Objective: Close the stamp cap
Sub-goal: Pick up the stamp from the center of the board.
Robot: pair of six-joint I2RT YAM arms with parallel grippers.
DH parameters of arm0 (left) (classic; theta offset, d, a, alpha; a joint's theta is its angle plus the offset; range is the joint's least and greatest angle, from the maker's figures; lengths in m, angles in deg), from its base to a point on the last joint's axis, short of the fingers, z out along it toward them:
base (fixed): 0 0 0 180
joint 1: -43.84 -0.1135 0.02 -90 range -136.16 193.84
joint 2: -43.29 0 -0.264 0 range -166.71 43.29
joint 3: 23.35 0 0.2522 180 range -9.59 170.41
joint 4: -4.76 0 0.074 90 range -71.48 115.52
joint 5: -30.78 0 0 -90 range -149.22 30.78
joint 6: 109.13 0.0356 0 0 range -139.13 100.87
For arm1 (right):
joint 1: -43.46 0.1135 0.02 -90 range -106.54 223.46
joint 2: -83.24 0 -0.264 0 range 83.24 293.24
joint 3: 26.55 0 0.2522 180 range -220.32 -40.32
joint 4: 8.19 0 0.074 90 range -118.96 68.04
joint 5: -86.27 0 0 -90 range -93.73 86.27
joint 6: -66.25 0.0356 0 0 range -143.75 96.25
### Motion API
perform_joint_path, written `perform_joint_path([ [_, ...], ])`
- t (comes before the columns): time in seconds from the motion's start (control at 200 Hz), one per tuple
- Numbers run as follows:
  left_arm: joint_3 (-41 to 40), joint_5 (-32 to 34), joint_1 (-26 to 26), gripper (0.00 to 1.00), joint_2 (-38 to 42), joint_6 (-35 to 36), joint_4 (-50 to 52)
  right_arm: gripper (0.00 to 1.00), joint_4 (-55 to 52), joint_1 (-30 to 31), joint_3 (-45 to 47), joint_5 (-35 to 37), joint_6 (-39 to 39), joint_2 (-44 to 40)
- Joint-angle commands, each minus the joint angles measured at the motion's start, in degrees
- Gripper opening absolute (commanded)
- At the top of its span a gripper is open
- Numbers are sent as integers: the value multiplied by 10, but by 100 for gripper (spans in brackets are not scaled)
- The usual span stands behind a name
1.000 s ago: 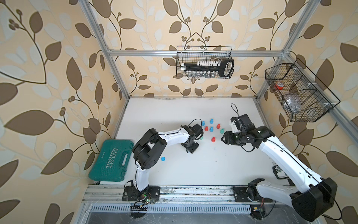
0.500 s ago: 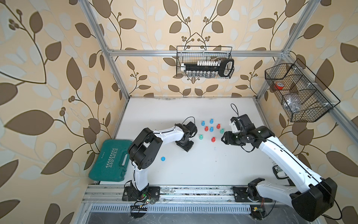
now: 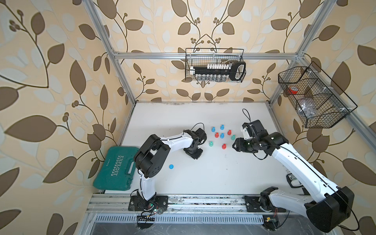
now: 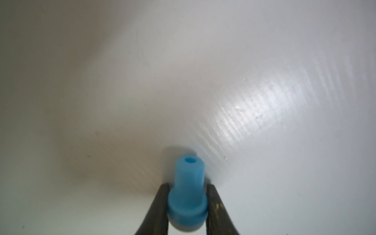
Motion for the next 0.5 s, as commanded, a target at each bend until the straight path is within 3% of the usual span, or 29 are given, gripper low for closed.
perform_joint_path([
  [0.0, -10, -13, 1, 15, 2, -6, 33, 58, -9, -3, 6, -2, 0, -15],
  [0.11, -12, -11, 1, 13, 22, -9, 43, 58, -19, -4, -7, -12, -17, -12],
  [0.175, -19, -6, 4, 12, 57, -10, 48, 59, -32, -10, -27, -53, -38, -3],
  [0.275, -35, -8, 14, 13, 133, -20, 56, 62, -52, -30, -51, -178, -68, 21],
  [0.385, -52, -7, 43, 16, 227, -35, 57, 65, -31, -43, -34, -372, -66, 54],
  [0.495, -57, -29, 63, 19, 290, -53, 67, 63, 59, -33, 2, -461, -6, 59],
])
